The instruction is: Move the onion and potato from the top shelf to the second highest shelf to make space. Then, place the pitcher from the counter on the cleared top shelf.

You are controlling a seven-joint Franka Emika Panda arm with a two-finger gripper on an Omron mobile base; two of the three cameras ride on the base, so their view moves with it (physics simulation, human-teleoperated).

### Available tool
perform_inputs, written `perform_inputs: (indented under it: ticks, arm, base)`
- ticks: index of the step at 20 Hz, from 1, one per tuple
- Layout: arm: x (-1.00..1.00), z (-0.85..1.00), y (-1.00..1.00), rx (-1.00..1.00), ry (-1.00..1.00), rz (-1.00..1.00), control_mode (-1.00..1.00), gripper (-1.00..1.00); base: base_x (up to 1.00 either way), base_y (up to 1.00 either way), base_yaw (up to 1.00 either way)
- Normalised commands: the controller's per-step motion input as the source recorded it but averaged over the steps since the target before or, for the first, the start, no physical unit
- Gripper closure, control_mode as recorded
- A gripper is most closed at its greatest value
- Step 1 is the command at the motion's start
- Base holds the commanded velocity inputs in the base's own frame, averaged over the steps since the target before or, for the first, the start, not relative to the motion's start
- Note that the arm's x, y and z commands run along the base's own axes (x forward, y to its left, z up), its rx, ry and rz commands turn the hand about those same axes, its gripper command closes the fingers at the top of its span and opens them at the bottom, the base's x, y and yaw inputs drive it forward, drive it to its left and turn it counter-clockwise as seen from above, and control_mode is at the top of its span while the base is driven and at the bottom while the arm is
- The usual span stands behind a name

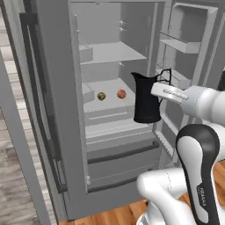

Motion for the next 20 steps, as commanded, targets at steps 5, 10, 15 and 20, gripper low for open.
perform_inputs:
  ticks: [5, 10, 15, 20]
  arm:
    - [0.00, 0.00, 0.00, 0.00, 0.00, 0.00, 1.00, 1.00]
    - [0.00, 0.00, 0.00, 0.00, 0.00, 0.00, 1.00, 1.00]
    - [0.00, 0.00, 0.00, 0.00, 0.00, 0.00, 1.00, 1.00]
    - [0.00, 0.00, 0.00, 0.00, 0.00, 0.00, 1.00, 1.00]
  base:
    - [0.44, 0.03, -0.13]
    - [0.53, 0.17, -0.12]
    - [0.54, 0.22, -0.11]
    - [0.52, 0.28, -0.10]
